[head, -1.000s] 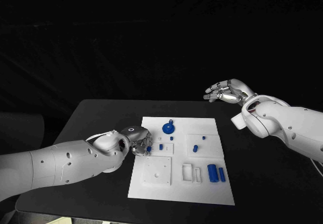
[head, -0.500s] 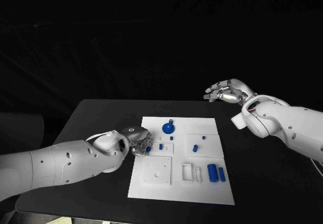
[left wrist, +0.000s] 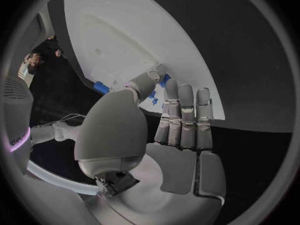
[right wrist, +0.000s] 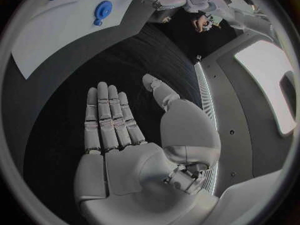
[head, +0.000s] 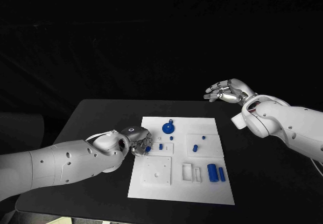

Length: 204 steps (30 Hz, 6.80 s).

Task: Assemble the parts on the task board

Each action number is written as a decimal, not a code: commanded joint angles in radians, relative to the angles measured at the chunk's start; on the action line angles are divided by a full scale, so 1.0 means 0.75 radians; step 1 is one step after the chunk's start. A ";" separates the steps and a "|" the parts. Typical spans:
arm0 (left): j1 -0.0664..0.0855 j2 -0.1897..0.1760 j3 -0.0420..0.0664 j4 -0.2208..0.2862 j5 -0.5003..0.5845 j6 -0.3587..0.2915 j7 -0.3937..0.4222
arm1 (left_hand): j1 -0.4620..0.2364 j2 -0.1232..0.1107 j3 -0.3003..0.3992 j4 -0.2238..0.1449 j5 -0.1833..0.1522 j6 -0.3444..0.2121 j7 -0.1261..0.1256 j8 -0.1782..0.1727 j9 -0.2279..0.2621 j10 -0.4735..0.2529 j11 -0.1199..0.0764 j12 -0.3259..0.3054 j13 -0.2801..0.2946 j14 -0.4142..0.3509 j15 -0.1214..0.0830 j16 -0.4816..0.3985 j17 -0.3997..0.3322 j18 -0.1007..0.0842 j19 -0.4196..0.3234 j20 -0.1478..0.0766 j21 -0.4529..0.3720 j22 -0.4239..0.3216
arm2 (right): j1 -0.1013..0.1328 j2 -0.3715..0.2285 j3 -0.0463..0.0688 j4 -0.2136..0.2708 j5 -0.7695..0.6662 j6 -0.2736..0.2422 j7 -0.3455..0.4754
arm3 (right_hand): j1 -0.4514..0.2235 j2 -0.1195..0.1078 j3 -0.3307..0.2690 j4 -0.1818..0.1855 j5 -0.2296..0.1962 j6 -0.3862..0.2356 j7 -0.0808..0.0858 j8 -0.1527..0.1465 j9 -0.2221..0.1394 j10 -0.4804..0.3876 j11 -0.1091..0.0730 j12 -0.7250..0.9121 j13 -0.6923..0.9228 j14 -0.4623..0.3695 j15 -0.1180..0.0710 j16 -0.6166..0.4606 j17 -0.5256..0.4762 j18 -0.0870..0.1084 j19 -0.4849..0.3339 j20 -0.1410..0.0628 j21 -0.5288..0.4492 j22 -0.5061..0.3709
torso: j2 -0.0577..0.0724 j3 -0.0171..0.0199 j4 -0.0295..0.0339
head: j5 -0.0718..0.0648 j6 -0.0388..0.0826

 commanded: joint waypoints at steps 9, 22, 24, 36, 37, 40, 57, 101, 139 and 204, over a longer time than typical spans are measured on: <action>-0.005 -0.014 -0.003 0.015 0.076 -0.056 0.088 | -0.022 0.043 0.010 0.046 0.000 0.052 -0.013 0.008 -0.001 0.030 -0.021 0.013 0.003 0.026 -0.017 0.019 0.005 -0.005 0.027 -0.118 0.020 0.027 | -0.001 -0.001 0.001 0.002 0.001 0.014 0.019 | -0.006 0.006 -0.009 0.000 0.006 -0.003 0.006 0.005 -0.002 0.011 0.002 -0.007 -0.002 0.001 0.008 -0.006 -0.002 0.008 -0.007 0.004 -0.007 -0.002 | 0.000 -0.0008 -0.0006 | -0.001 0.007; -0.004 -0.057 0.041 0.075 0.155 -0.082 0.138 | -0.036 0.031 0.004 0.060 -0.001 0.057 -0.015 0.004 -0.002 0.031 -0.022 0.010 0.001 0.027 -0.019 0.017 0.004 -0.004 0.029 -0.121 0.020 0.026 | -0.002 -0.002 0.001 0.004 0.001 0.012 0.023 | -0.007 0.006 -0.009 0.000 0.009 -0.003 0.006 0.005 -0.003 0.012 0.002 -0.008 -0.002 0.002 0.008 -0.006 -0.002 0.008 -0.007 0.004 -0.007 -0.002 | -0.001 0.0002 0.0003 | -0.001 0.016; -0.004 -0.065 0.050 0.088 0.175 -0.082 0.142 | -0.035 0.031 0.004 0.060 -0.001 0.056 -0.015 0.004 -0.003 0.031 -0.022 0.009 0.001 0.027 -0.019 0.017 0.004 -0.004 0.028 -0.121 0.020 0.026 | -0.003 -0.003 0.001 0.004 0.001 0.012 0.023 | -0.006 0.007 -0.009 0.000 0.010 -0.003 0.006 0.006 -0.003 0.012 0.002 -0.008 -0.002 0.002 0.007 -0.006 -0.002 0.008 -0.006 0.004 -0.007 -0.002 | 0.000 0.0001 -0.0003 | 0.000 0.019; 0.017 -0.080 0.146 0.113 0.950 0.075 0.172 | -0.051 0.033 -0.004 0.070 -0.001 0.050 -0.011 -0.005 -0.006 0.025 -0.018 0.005 -0.001 0.021 -0.017 0.012 0.001 -0.007 0.023 -0.120 0.017 0.025 | -0.012 -0.017 0.001 0.053 -0.102 0.018 0.036 | 0.014 0.009 0.000 -0.008 0.020 -0.001 0.004 0.007 -0.004 0.015 0.000 -0.009 -0.004 0.004 0.007 -0.006 -0.002 0.008 -0.005 0.001 -0.009 -0.001 | -0.001 -0.0005 -0.0011 | 0.000 0.050; 0.019 -0.080 0.148 0.111 1.015 0.097 0.174 | -0.053 0.035 -0.006 0.071 -0.001 0.049 -0.011 -0.006 -0.006 0.024 -0.018 0.005 -0.001 0.021 -0.017 0.011 0.001 -0.007 0.023 -0.120 0.016 0.025 | -0.014 -0.019 0.001 0.061 -0.120 0.018 0.037 | 0.017 0.008 0.000 -0.008 0.020 -0.001 0.004 0.008 -0.004 0.015 0.000 -0.009 -0.004 0.004 0.007 -0.006 -0.002 0.008 -0.004 0.001 -0.009 -0.001 | -0.001 -0.0001 -0.0008 | 0.000 0.054; 0.024 -0.077 0.149 0.103 1.196 0.160 0.175 | -0.058 0.049 -0.018 0.065 -0.001 0.044 -0.008 -0.012 -0.007 0.018 -0.016 0.005 0.001 0.016 -0.015 0.010 0.001 -0.008 0.017 -0.120 0.015 0.026 | -0.018 -0.023 0.000 0.083 -0.182 0.015 0.043 | 0.026 0.007 0.002 -0.010 0.020 0.000 0.004 0.008 -0.005 0.015 -0.001 -0.009 -0.004 0.004 0.007 -0.006 -0.002 0.008 -0.004 0.001 -0.009 0.000 | -0.001 0.0004 -0.0007 | -0.003 0.066; 0.029 -0.044 0.150 0.013 2.181 0.489 0.269 | -0.110 0.124 -0.111 -0.004 0.002 0.027 0.003 -0.034 -0.007 -0.016 -0.005 0.014 0.009 -0.011 -0.005 0.011 0.002 -0.010 -0.011 -0.110 0.001 0.024 | -0.061 -0.038 -0.008 0.217 -0.674 -0.090 0.088 | 0.137 -0.029 0.009 -0.013 0.000 0.015 -0.002 0.018 -0.011 0.021 -0.005 -0.014 -0.005 0.003 0.008 -0.009 -0.001 0.008 -0.006 0.003 -0.016 0.006 | -0.002 0.0013 -0.0022 | 0.002 0.138; 0.018 0.010 0.222 -0.065 2.366 0.650 0.366 | -0.196 0.216 -0.147 -0.102 0.009 0.018 0.008 -0.051 -0.004 -0.038 0.000 0.034 0.015 -0.024 0.000 0.017 0.008 -0.010 -0.013 -0.102 -0.029 0.021 | -0.092 0.213 -0.036 0.172 -0.790 -0.358 0.034 | 0.160 -0.088 0.032 0.002 -0.099 0.057 -0.020 0.034 -0.023 0.028 -0.004 -0.022 -0.005 -0.046 0.032 -0.036 -0.013 -0.005 -0.060 0.013 -0.036 0.042 | 0.001 0.0010 0.0015 | -0.021 0.233; 0.018 -0.002 0.225 -0.099 2.347 0.640 0.364 | -0.212 0.227 -0.146 -0.124 0.009 0.019 0.008 -0.053 -0.002 -0.041 0.000 0.039 0.016 -0.026 0.000 0.020 0.009 -0.010 -0.011 -0.102 -0.030 0.023 | -0.094 0.147 -0.036 0.171 -0.814 -0.259 -0.001 | 0.165 -0.057 0.140 0.006 -0.187 0.121 -0.044 0.052 -0.033 0.051 -0.012 -0.018 -0.005 -0.030 0.025 -0.024 -0.010 0.008 -0.044 0.019 -0.039 0.064 | 0.000 0.0014 -0.0008 | -0.017 0.208; 0.023 -0.048 0.224 0.002 2.141 0.584 0.379 | -0.235 0.203 -0.144 -0.133 0.006 0.001 0.013 -0.066 -0.004 -0.040 0.004 0.046 0.016 -0.022 -0.003 0.024 0.010 -0.010 0.000 -0.107 -0.025 0.026 | -0.130 0.331 -0.121 -0.165 -1.206 0.285 -0.248 | 0.101 -0.030 0.339 0.105 -0.303 0.187 -0.096 0.023 -0.018 0.182 -0.179 1.323 1.306 0.316 -0.283 1.147 1.031 0.008 0.602 -0.394 1.031 0.412 | 0.009 -0.0051 0.0063 | -0.032 0.101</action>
